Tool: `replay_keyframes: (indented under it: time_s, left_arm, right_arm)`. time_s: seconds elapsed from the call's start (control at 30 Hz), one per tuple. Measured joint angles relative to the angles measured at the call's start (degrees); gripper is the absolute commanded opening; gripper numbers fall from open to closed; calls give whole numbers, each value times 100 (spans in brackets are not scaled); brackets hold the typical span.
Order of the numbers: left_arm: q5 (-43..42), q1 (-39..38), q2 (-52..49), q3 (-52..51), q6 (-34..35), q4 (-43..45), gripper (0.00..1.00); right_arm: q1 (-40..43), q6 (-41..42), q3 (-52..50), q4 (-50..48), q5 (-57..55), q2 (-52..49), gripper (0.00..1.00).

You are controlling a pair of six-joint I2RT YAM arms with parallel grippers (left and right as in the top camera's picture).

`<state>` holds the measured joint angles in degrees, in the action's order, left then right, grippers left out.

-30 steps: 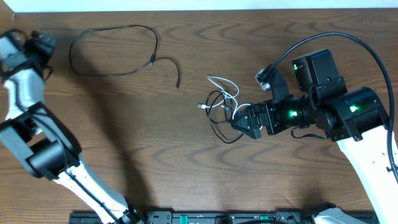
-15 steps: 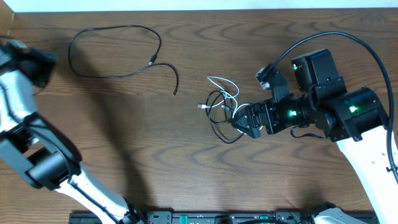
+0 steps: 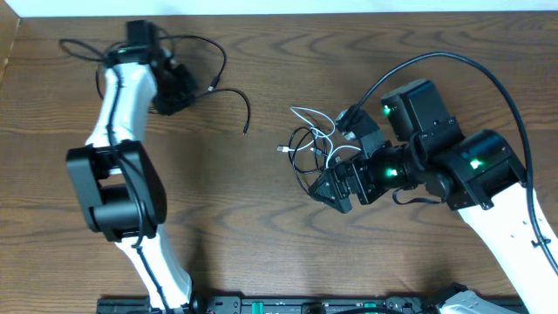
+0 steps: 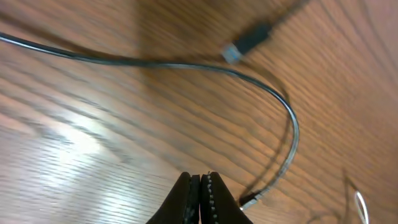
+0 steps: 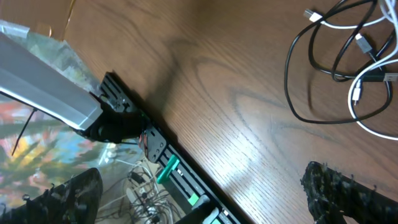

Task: Untangle cables

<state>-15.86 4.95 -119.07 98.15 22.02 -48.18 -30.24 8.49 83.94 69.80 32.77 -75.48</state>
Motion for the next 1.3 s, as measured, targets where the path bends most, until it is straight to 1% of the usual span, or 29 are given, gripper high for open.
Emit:
replay_keyframes:
  time_s: [0.13,0.3,0.4,0.67,0.9,1.0,1.03,1.07,1.13,1.2,1.27,1.3]
  left_arm:
    - [170,-461,-247,0,0,219,8]
    - [404,-763,-723,0,2,466,8]
    - [481,-776,-857,0,0,562,8]
    - [527,-741,-1126,17,2,1285,8]
    - [577,-737,-1285,22,2,2321,8]
    - [767,-697,-1355,22,-17,2723,8]
    - [990,-623,-1388,42,-133,2846,8]
    - [1062,-590,-1392,59,-160,2846,8]
    - [1314,-358,-1469,358,-262,2533,8]
    - [1366,-7,-1582,970,-334,2162,8]
    - [1344,308,-1617,1631,-407,1801,12]
    - [1327,514,-1624,2194,-431,1526,12]
  right_arm:
    - [-79,-2,0,0,-55,0,99]
    - [-87,-2,0,83,-72,0,99]
    - [-87,-2,0,101,-74,0,99]
    - [-87,-2,0,120,-105,0,99]
    - [-87,-2,0,149,-118,0,99]
    - [-87,4,0,153,-116,0,99]
    - [-87,20,0,168,-116,0,99]
    - [-87,22,0,168,-116,0,99]
    - [-87,26,0,225,-116,0,99]
    - [-87,26,0,254,-127,0,99]
    - [-87,24,0,249,-151,0,99]
    - [-87,26,0,243,-188,0,99]
